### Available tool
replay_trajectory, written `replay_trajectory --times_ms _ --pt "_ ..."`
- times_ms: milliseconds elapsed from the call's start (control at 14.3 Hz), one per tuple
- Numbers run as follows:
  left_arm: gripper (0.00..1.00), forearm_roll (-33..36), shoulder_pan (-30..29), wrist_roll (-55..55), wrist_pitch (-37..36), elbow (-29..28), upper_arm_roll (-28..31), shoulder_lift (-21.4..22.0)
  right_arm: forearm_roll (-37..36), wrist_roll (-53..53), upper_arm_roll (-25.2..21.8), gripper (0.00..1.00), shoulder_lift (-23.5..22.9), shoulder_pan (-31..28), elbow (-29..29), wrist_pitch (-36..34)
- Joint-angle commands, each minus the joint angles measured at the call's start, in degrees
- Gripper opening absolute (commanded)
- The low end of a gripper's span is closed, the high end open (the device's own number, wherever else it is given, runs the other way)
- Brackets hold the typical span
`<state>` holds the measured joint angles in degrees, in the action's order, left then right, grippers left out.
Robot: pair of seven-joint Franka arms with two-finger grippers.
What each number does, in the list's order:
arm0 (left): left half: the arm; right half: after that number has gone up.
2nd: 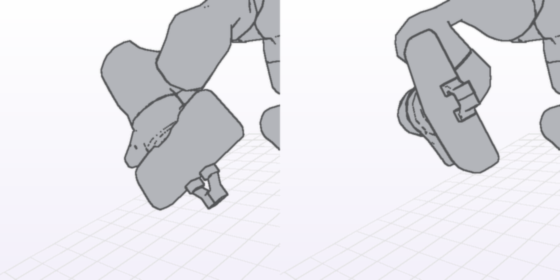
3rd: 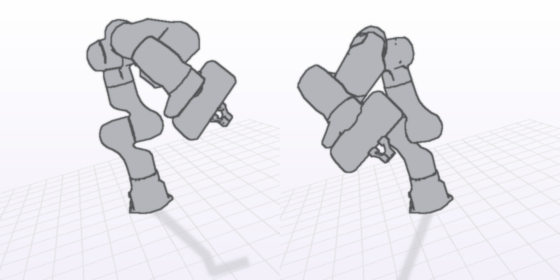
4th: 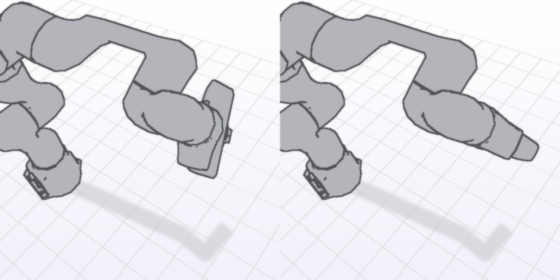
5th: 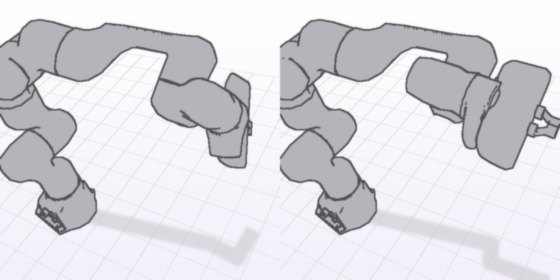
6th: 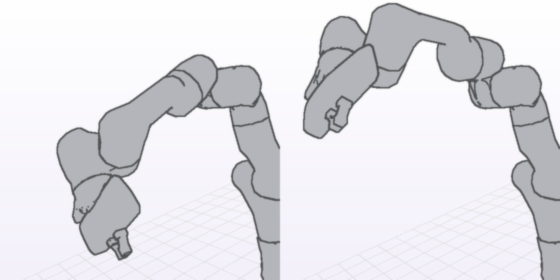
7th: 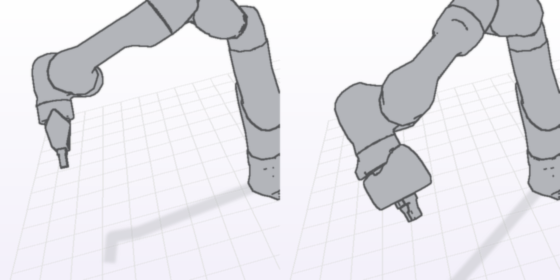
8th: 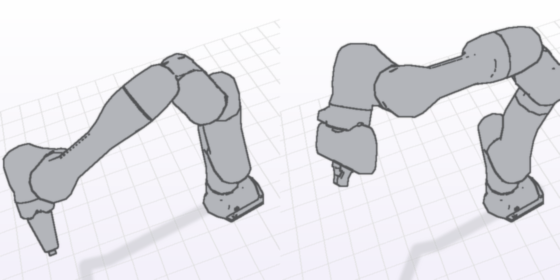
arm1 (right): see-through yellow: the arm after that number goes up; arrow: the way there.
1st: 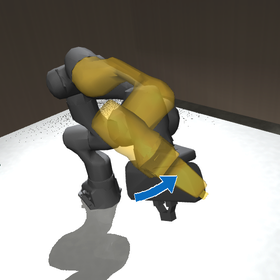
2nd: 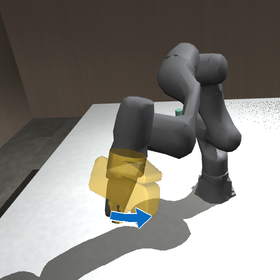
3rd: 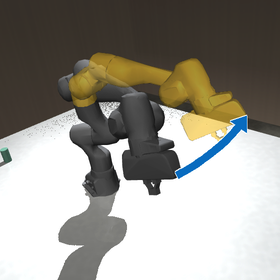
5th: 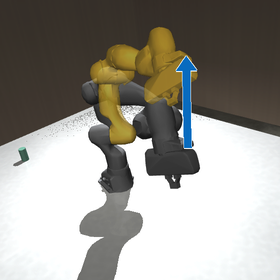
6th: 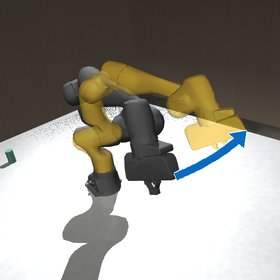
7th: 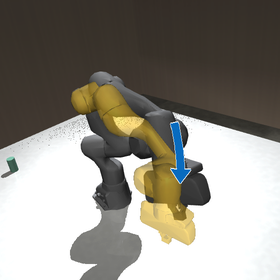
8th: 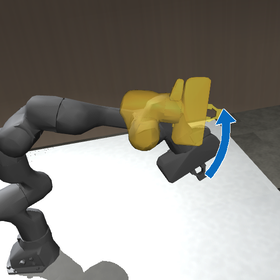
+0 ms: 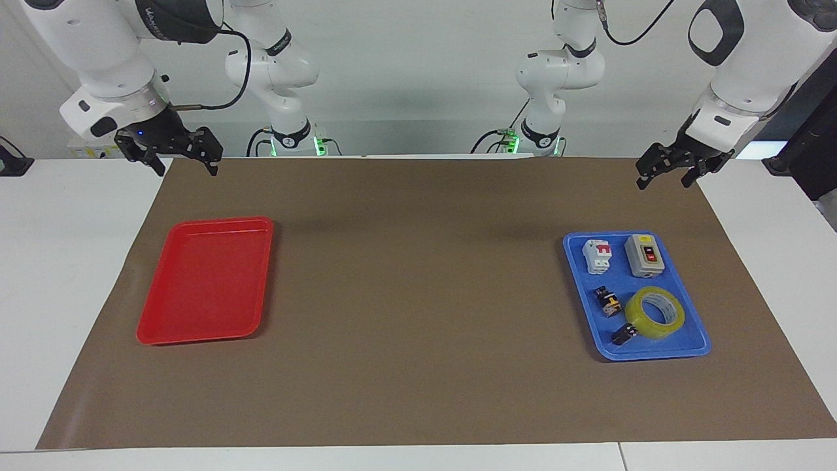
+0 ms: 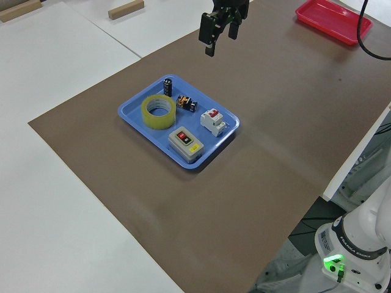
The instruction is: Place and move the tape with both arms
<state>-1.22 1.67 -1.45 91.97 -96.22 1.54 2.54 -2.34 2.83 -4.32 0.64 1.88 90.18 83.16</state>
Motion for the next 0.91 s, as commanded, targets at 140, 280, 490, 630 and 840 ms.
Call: replay_trajectory --times_ms 140,280,490,630,840 --pt "1.0 -1.1 -0.4 -2.2 -0.6 -1.4 0.4 1.5 1.3 0.4 0.3 1.0 1.1 -0.5 1.3 1.1" --pt "1.0 -1.0 -0.2 -2.2 -0.4 -1.4 0.4 1.5 1.3 0.4 0.3 1.0 1.1 -0.5 1.3 1.1" --pt "1.0 -0.8 0.1 -2.1 -1.0 -1.6 0.4 2.1 1.3 0.4 0.3 1.0 1.1 -0.4 1.3 1.1" --pt "1.0 -0.5 0.3 -1.7 -1.1 -1.6 0.4 2.2 1.3 0.4 0.3 1.0 1.1 -0.4 1.3 1.1" --pt "1.0 -0.5 -0.1 -0.7 -0.9 -1.6 0.5 2.4 1.3 0.4 0.3 1.0 1.1 0.0 1.3 1.1"
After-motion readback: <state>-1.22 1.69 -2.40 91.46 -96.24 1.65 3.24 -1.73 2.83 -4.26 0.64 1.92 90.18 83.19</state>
